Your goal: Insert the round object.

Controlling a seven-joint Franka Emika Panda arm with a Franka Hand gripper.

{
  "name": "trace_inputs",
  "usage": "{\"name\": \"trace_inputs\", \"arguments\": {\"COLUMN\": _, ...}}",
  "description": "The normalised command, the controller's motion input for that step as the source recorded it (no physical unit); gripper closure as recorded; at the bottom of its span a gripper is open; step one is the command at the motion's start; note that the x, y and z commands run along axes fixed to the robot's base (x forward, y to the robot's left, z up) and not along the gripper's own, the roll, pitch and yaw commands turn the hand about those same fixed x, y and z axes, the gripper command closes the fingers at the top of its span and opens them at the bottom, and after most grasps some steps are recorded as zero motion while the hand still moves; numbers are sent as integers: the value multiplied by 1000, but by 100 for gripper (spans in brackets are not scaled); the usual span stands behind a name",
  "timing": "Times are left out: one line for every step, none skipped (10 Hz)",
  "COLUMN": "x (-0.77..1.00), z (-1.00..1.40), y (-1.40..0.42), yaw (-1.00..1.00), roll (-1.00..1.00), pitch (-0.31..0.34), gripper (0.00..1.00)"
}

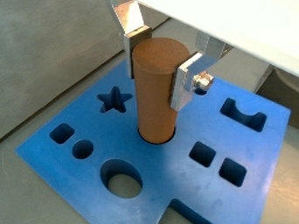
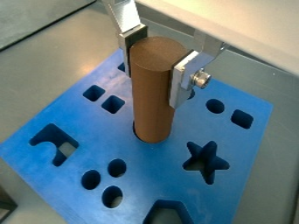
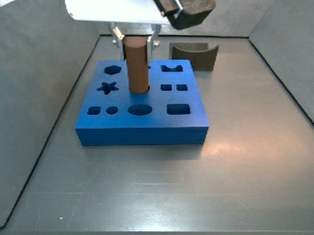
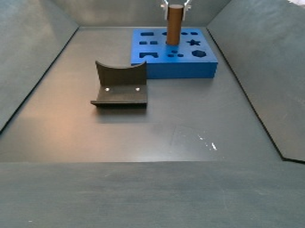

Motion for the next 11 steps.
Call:
{"name": "trace_inputs", "arguments": {"x": 180, "z": -400, "y": 0, "yaw": 0, "roll": -89, "pitch": -41, "gripper": 100}}
{"name": "trace_inputs", "arguments": {"x": 151, "z": -397, "y": 0, "yaw": 0, "roll": -74, "pitch": -31, "gripper": 100}}
{"name": "trace_inputs", "arguments": {"x": 40, "z": -343, "y": 0, "yaw": 0, "roll": -46, "pitch": -27, "gripper": 100}}
{"name": "trace_inputs", "arguments": {"x": 3, "z": -320, "y": 0, "yaw": 0, "roll": -21, "pitch": -31, "gripper": 100}}
{"name": "trace_inputs", "arguments": {"x": 0, "z": -314, "y": 0, "yaw": 0, "roll": -11, "pitch": -31, "gripper": 100}}
{"name": "trace_inputs", "arguments": {"x": 0, "z": -294, "y": 0, "yaw": 0, "roll": -11, "pitch": -39, "gripper": 100}}
{"name": "trace_inputs", "arguments": {"x": 0, "z": -274, "y": 0, "yaw": 0, "roll": -26, "pitch": -59, "gripper": 100}}
{"name": "trace_inputs", "arguments": {"x": 0, "z": -294, "y": 0, "yaw": 0, "roll": -60, "pitch": -73, "gripper": 100}}
{"name": "trace_inputs", "arguments": {"x": -3, "z": -197, "y": 0, "yaw": -26, "roll": -76, "pitch": -83, "gripper": 100}}
{"name": "trace_inputs", "arguments": {"x": 0, "z": 0, "y": 26, "yaw": 0, "roll": -24, "pitch": -23, "gripper": 100}}
{"name": "trace_inputs", "arguments": {"x": 0, "z": 0, "y": 0, "yaw": 0, "roll": 0, "pitch": 0, "gripper": 100}}
